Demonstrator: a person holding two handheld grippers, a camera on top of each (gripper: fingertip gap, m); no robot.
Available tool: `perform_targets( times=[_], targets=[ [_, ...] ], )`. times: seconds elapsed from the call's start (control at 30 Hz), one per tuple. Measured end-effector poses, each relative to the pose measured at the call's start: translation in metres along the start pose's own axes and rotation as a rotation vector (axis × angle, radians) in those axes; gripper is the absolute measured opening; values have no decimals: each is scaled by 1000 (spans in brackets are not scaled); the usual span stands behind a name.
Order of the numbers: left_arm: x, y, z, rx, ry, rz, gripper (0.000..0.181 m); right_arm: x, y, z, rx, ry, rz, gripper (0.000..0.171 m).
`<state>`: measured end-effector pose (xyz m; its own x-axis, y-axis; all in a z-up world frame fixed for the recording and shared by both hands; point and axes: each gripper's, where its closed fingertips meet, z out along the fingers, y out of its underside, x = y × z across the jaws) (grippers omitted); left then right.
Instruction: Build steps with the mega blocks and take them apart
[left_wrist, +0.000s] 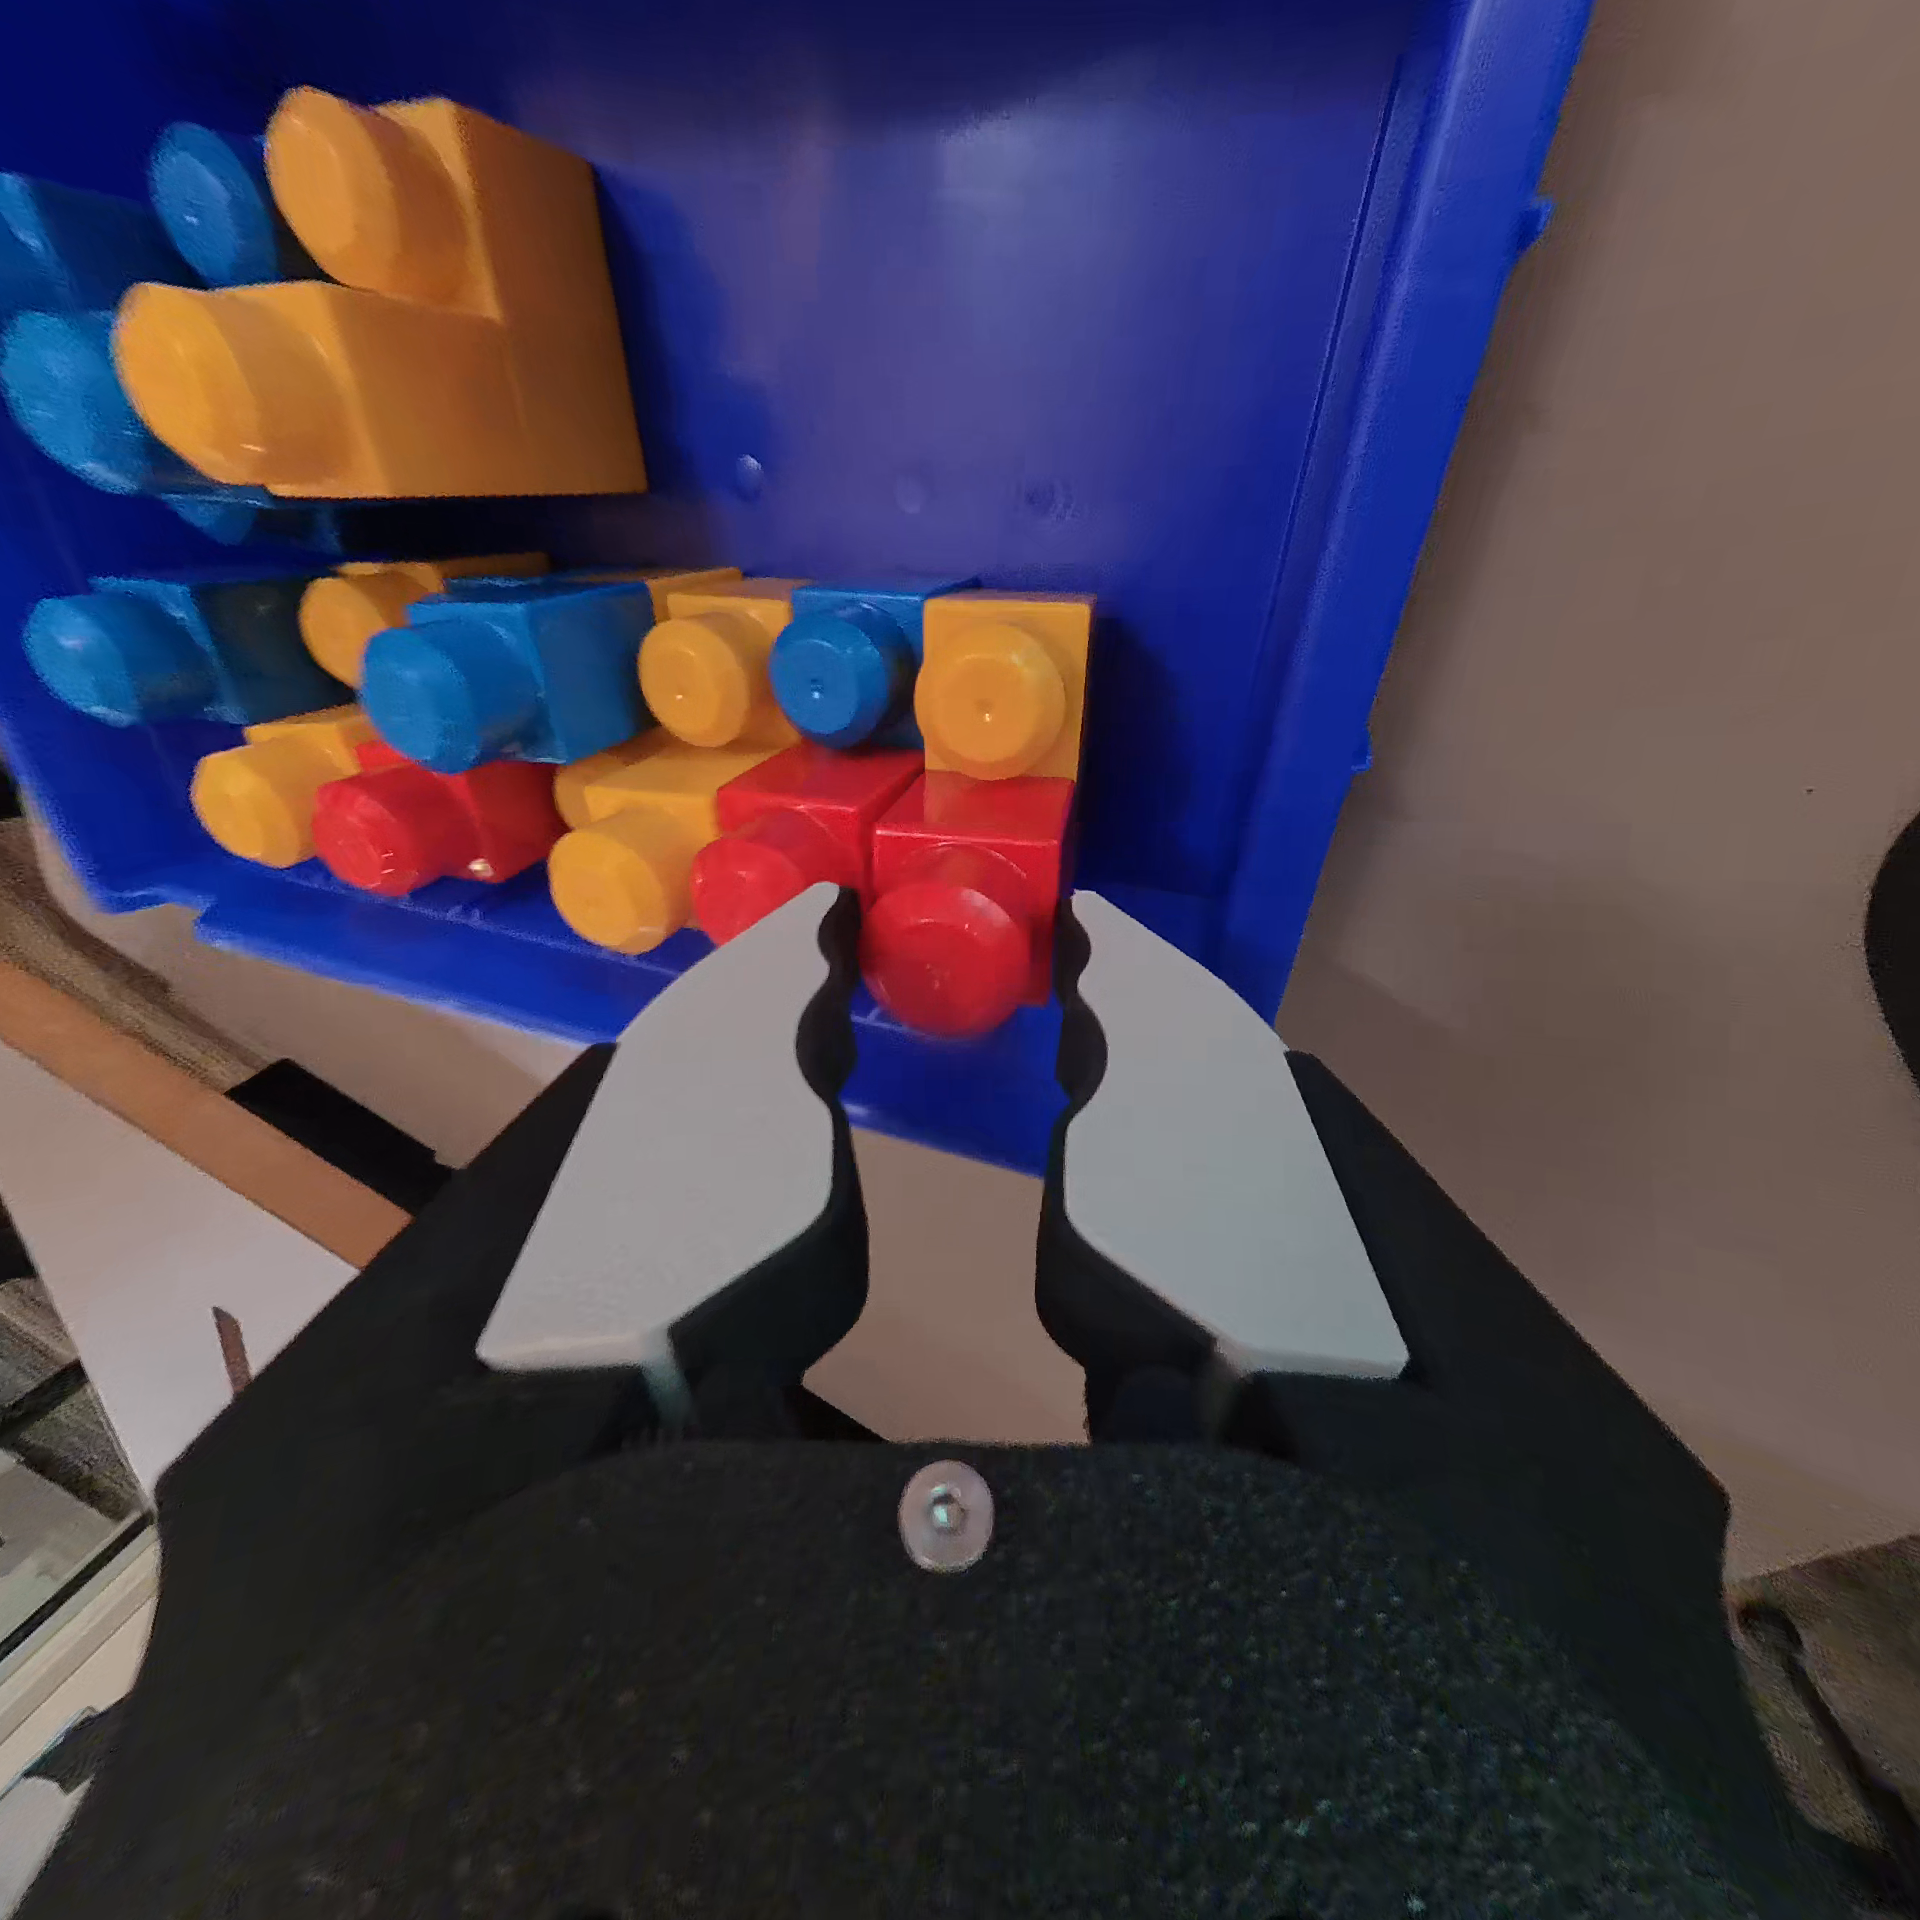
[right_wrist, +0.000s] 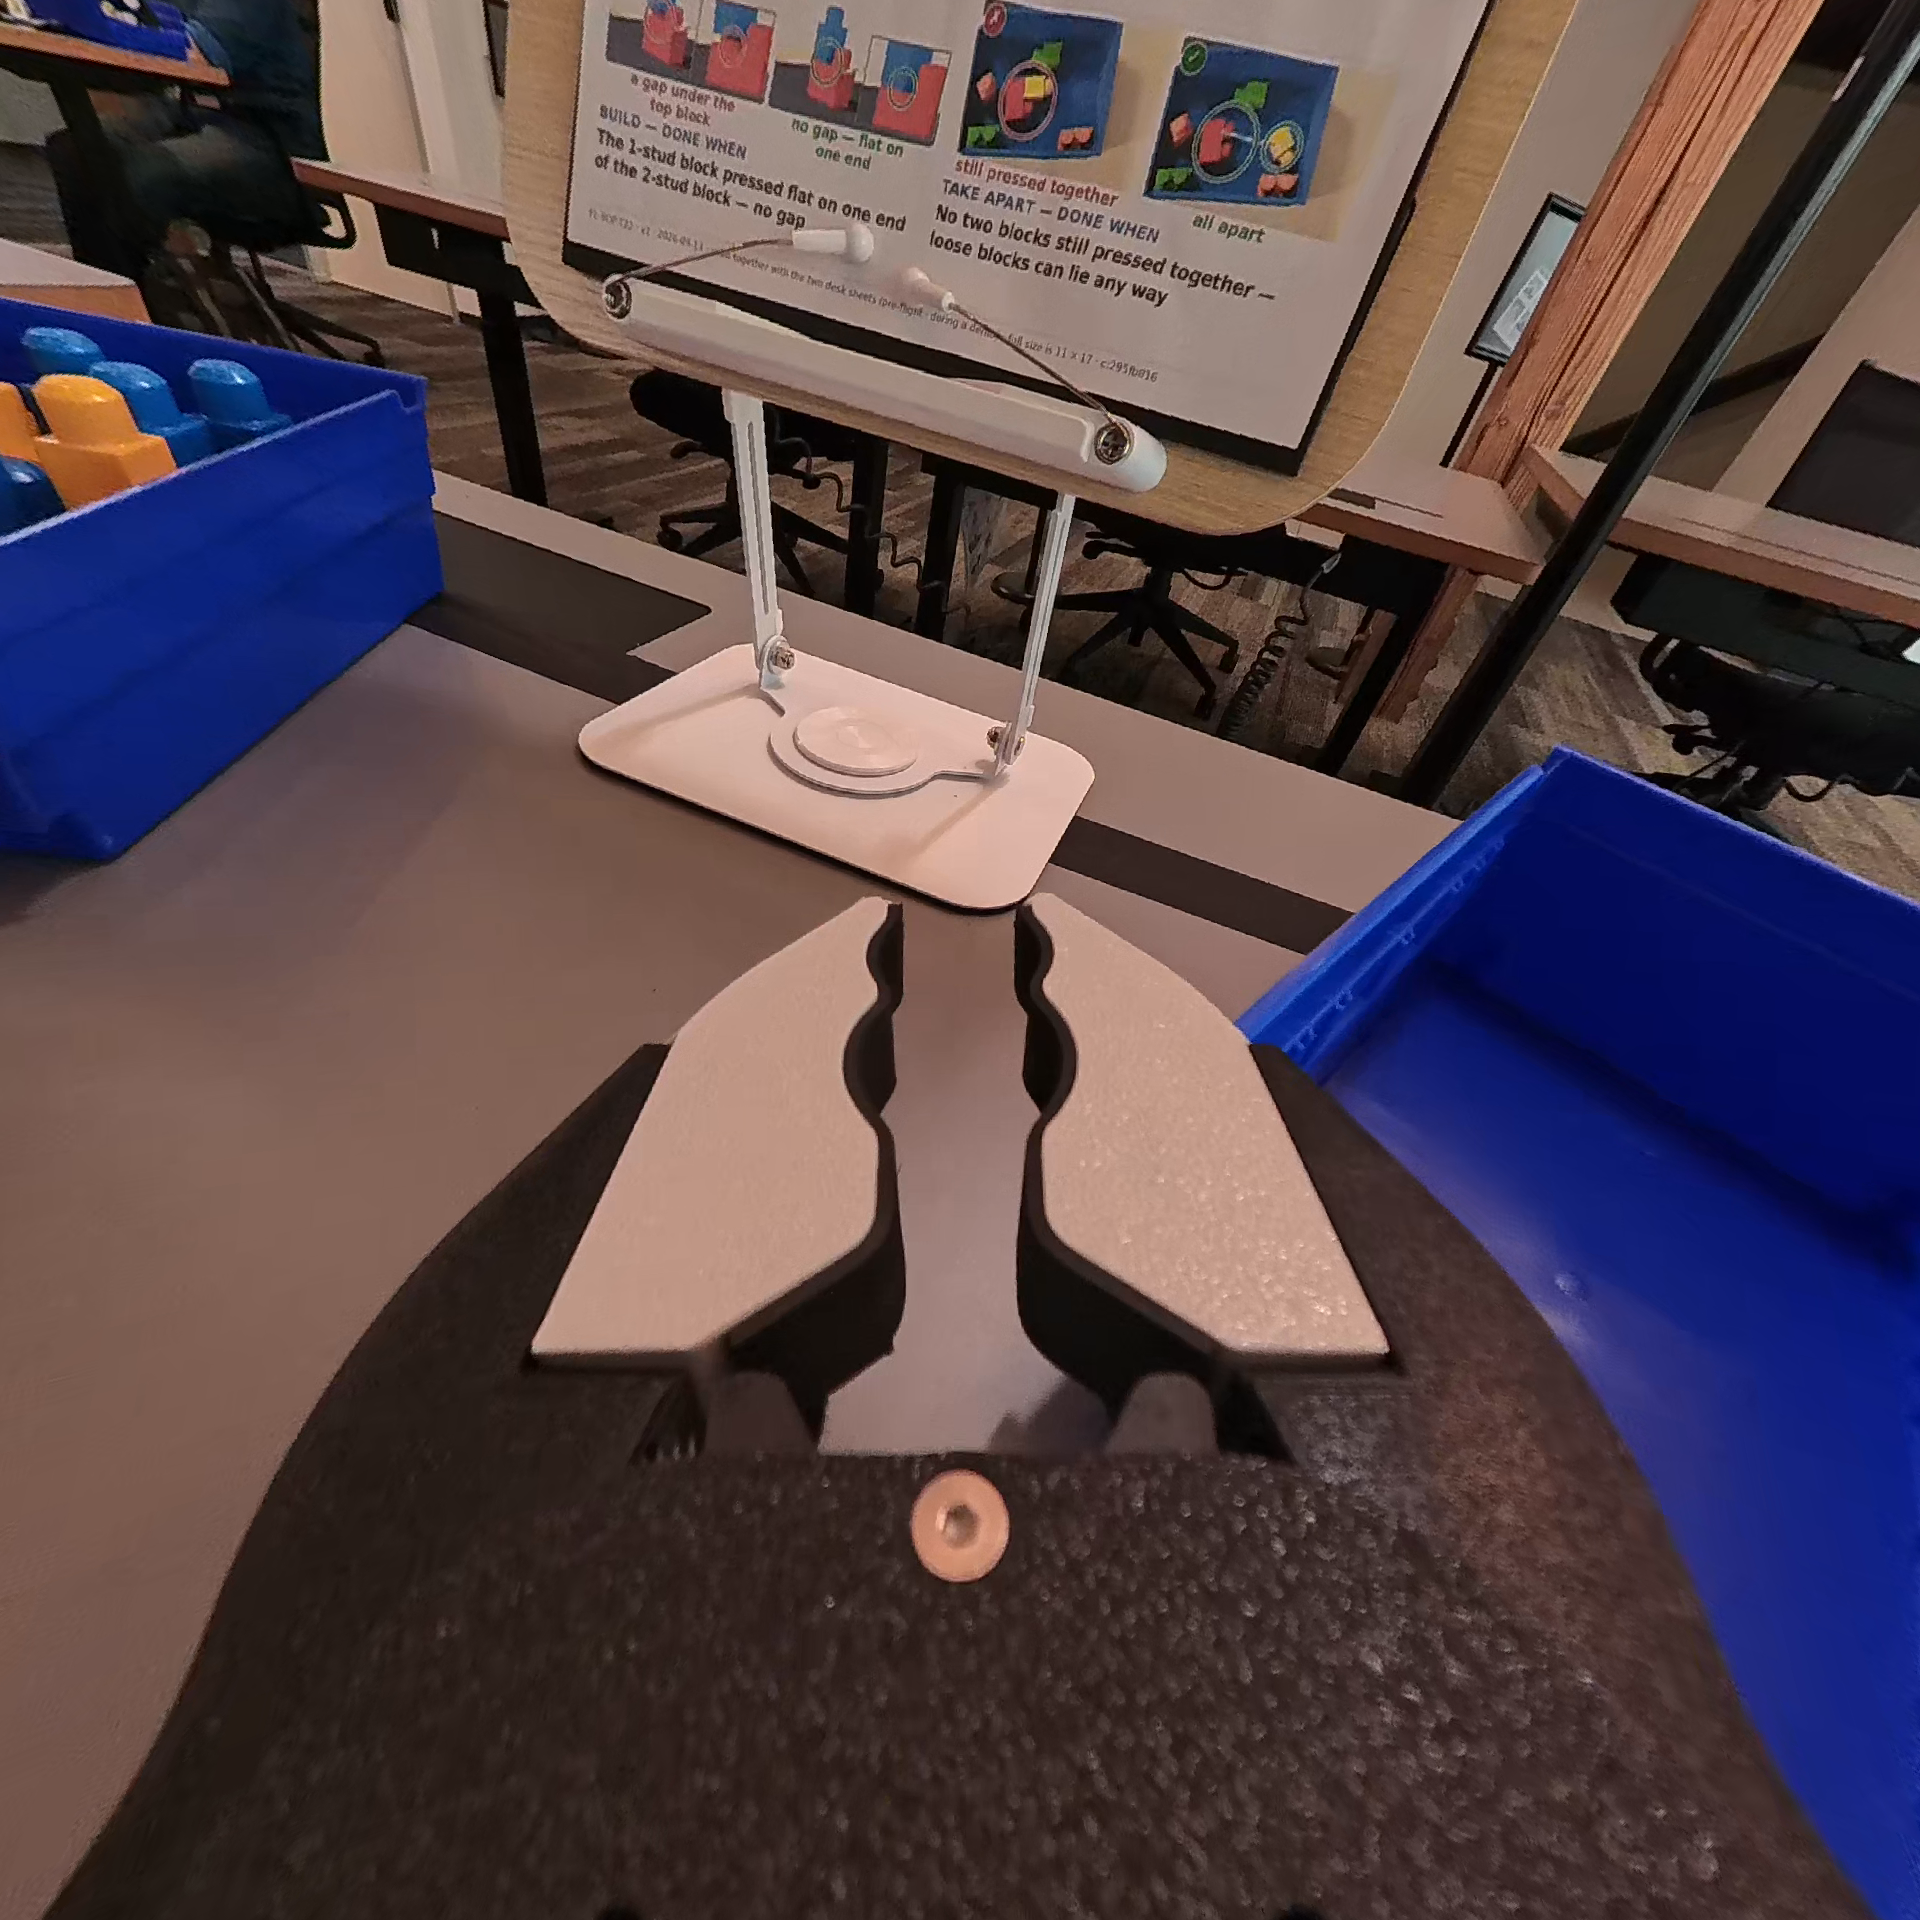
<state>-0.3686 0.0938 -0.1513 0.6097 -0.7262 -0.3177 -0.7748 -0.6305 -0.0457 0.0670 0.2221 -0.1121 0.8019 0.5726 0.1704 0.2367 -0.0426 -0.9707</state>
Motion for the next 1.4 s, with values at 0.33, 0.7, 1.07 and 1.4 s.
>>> perform_targets(
  times=[0.33, 0.7, 1.07, 1.4],
  targets=[
    [1, -31, -88, 175, -160, 69, 35, -7, -5, -2, 30, -26, -11, 23],
    [87, -129, -103, 337, -116, 321, 36, -75, -37, -25, 222, -383, -114, 41],
    [165, -195, -72, 429, 22, 452, 36, -159, -8, -49, 106, -777, -248, 55],
    [194, -214, -70, 472, 91, 494, 35, -187, 35, -46, -52, -858, -349, 71]
  ],
)
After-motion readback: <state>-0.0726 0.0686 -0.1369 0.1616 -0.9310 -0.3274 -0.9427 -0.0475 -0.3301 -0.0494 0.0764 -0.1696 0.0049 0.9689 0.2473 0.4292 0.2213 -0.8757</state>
